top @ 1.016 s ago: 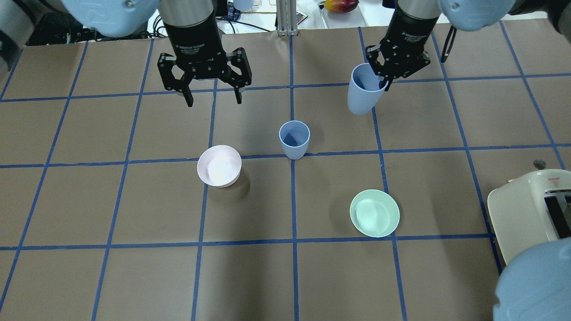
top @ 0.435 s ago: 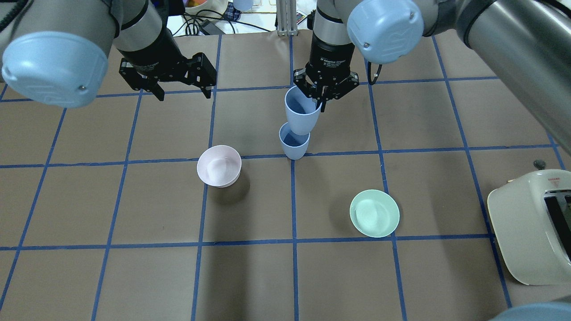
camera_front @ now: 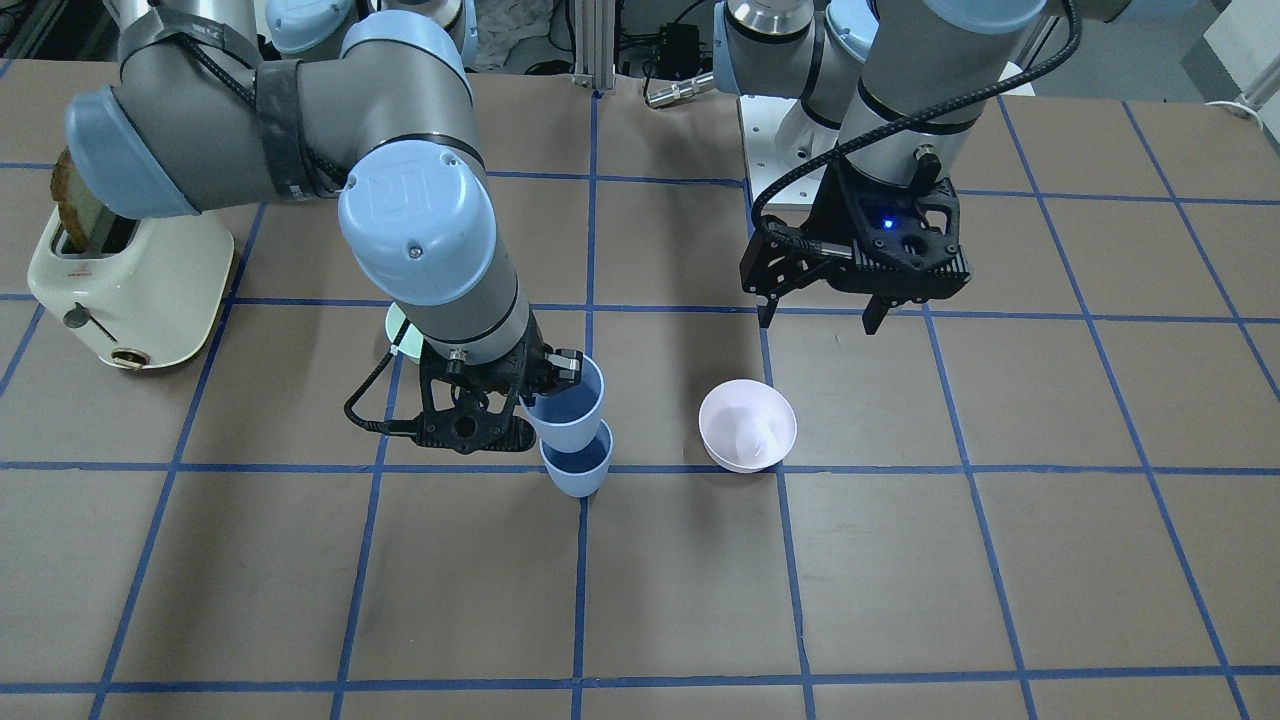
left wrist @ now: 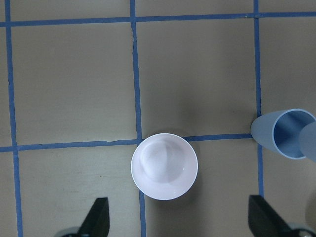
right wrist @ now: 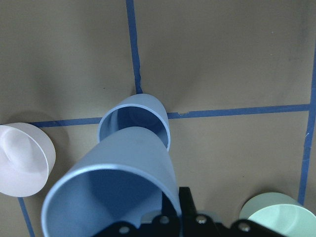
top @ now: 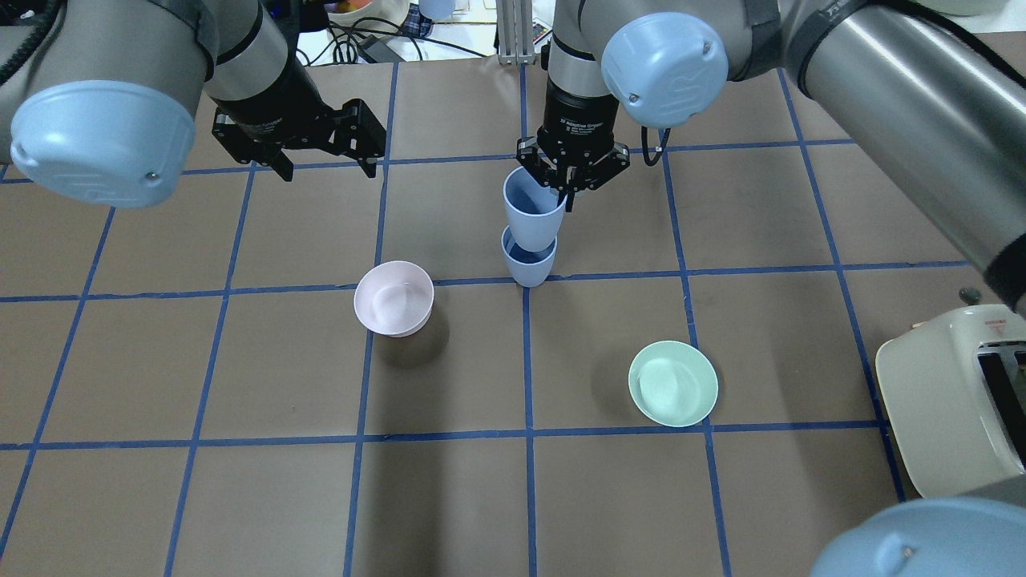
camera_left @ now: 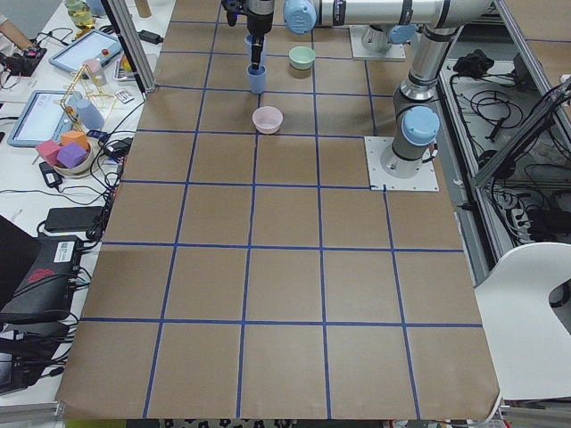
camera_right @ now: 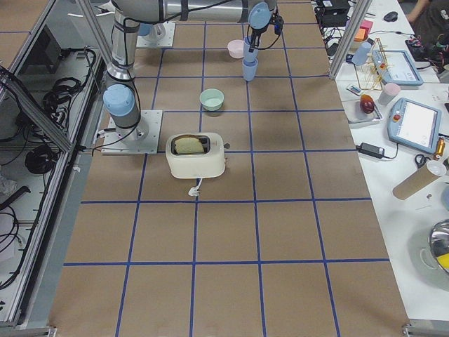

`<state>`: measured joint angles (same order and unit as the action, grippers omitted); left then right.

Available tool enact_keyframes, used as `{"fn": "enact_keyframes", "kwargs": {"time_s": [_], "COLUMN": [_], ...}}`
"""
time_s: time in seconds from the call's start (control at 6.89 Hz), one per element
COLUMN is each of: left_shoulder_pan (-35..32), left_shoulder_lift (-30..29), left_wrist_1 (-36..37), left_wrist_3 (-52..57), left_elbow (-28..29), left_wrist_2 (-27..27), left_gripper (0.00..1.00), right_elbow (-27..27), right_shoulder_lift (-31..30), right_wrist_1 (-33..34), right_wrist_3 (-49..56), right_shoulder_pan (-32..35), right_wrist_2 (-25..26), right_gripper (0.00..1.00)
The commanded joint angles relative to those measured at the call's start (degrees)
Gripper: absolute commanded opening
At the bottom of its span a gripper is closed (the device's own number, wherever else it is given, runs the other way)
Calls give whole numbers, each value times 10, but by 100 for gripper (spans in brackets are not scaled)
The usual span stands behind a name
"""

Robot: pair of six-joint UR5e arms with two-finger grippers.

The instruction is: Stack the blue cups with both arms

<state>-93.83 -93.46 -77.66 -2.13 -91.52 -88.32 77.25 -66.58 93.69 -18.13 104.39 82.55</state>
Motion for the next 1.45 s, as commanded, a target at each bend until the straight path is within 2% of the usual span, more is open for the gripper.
{"fn": "enact_keyframes", "kwargs": {"time_s": [0.0, 0.44, 0.58, 0.73, 1.02, 1.31], "left_shoulder_pan": [0, 0, 0, 0, 0, 0], "left_shoulder_lift": [3, 6, 6, 6, 6, 6], "left_wrist_1": [-8, -10, -10, -10, -16, -18], "left_wrist_3": [0, 0, 0, 0, 0, 0], "left_elbow": [-2, -4, -4, -4, -2, -2], "left_wrist_2": [0, 0, 0, 0, 0, 0], "left_gripper": [100, 100, 100, 100, 100, 100], "right_elbow": [1, 2, 2, 2, -8, -7], "right_shoulder_lift": [15, 19, 22, 22, 15, -41], "right_wrist_1": [15, 14, 17, 16, 16, 14], "right_wrist_3": [-1, -1, 0, -1, -2, 51], "right_shoulder_pan": [0, 0, 0, 0, -3, -49], "right_wrist_2": [2, 0, 2, 0, 12, 34], "right_gripper": [0, 0, 96, 100, 100, 100]}}
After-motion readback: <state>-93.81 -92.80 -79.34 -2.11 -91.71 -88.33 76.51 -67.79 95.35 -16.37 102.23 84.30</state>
